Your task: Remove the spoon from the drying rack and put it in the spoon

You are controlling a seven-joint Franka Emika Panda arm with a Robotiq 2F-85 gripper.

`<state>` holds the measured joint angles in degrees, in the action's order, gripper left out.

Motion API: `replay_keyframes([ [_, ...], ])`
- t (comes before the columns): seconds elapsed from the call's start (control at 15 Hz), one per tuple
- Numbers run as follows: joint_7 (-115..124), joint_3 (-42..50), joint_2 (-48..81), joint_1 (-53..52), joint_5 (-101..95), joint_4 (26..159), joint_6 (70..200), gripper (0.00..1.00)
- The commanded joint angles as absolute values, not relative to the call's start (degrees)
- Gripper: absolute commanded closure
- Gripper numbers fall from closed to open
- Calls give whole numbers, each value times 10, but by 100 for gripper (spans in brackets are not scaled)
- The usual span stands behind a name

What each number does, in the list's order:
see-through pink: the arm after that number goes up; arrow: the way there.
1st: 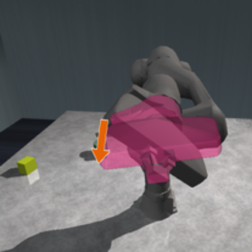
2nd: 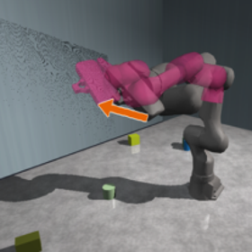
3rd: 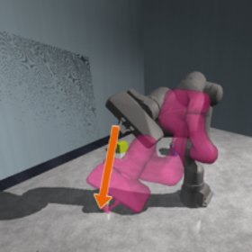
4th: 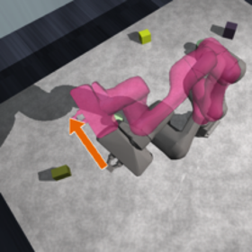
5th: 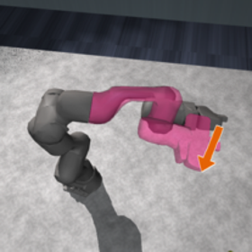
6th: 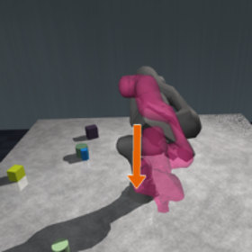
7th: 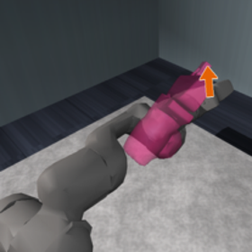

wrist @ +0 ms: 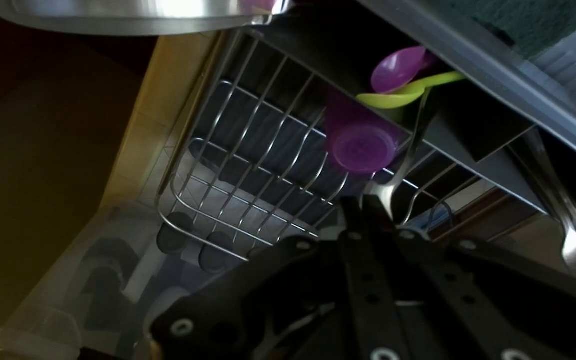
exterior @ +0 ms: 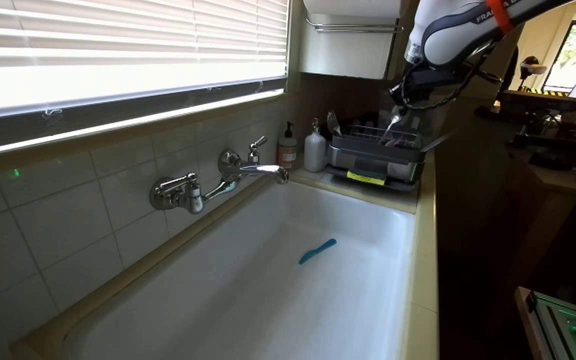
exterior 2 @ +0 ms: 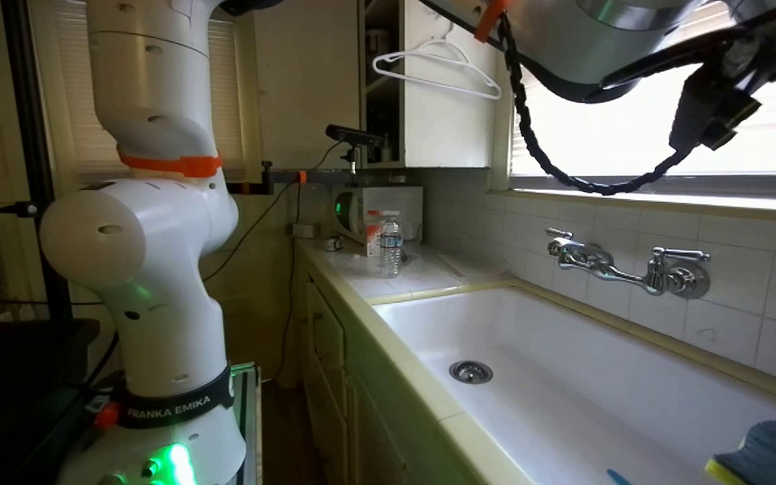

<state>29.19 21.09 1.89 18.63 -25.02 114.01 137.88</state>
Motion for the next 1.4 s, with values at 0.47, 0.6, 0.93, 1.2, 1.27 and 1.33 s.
replay_keyframes([
  [0.47, 318, 207, 52, 183, -243, 1149, 1381, 99],
  [0.6, 319, 208, 60, 182, -240, 1149, 1380, 99],
  [0.93, 323, 210, 65, 182, -240, 1150, 1380, 64],
  [1.2, 321, 214, 66, 183, -237, 1149, 1384, 37],
  [1.27, 322, 215, 66, 184, -238, 1148, 1385, 30],
  [1.33, 321, 216, 66, 185, -237, 1147, 1387, 21],
])
